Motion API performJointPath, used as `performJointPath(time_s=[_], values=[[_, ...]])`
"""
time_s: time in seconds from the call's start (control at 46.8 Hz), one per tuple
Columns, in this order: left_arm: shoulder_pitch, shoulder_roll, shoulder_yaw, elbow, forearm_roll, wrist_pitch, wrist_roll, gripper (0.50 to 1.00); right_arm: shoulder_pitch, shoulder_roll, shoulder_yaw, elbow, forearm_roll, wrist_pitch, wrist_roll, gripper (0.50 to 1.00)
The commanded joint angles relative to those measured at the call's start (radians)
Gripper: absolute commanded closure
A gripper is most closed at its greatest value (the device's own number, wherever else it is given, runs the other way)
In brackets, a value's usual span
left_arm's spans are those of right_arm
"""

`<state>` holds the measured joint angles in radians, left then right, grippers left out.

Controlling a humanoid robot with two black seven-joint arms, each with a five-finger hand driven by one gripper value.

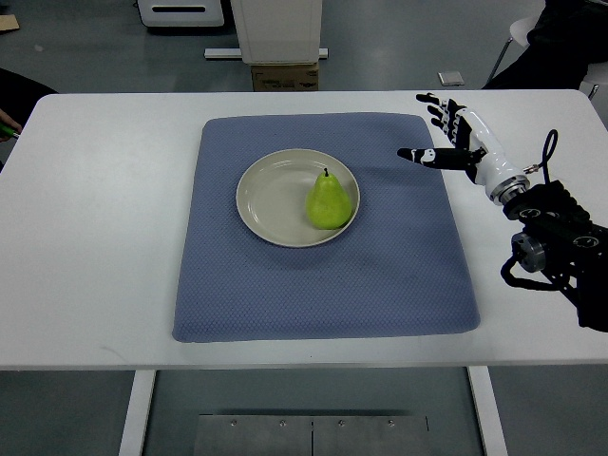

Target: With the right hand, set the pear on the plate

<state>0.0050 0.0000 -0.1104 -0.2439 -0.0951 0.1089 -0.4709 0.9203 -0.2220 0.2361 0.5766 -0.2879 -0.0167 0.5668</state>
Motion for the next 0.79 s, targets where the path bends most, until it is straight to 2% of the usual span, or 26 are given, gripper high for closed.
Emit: performJointPath(time_s=[0.0,0.235,0.385,0.77], values=[[0.0,0.0,0.0,0.0,0.0,0.0,0.0,0.5,-0.009,0.003,0.06,0.0,0.001,-0.005,-0.041,0.5],[0.0,0.0,0.0,0.0,0.0,0.0,0.0,0.5,-0.049,0.01,0.224,0.0,0.001,-0.015,-0.148,0.5],[0.0,0.0,0.0,0.0,0.0,0.0,0.0,0.5,-0.081,0.03,0.321,0.0,0.001,-0.069,-0.211,0.5],[0.0,0.0,0.0,0.0,0.0,0.0,0.0,0.5,-0.126,0.118,0.488,0.0,0.0,-0.081,-0.213,0.5]])
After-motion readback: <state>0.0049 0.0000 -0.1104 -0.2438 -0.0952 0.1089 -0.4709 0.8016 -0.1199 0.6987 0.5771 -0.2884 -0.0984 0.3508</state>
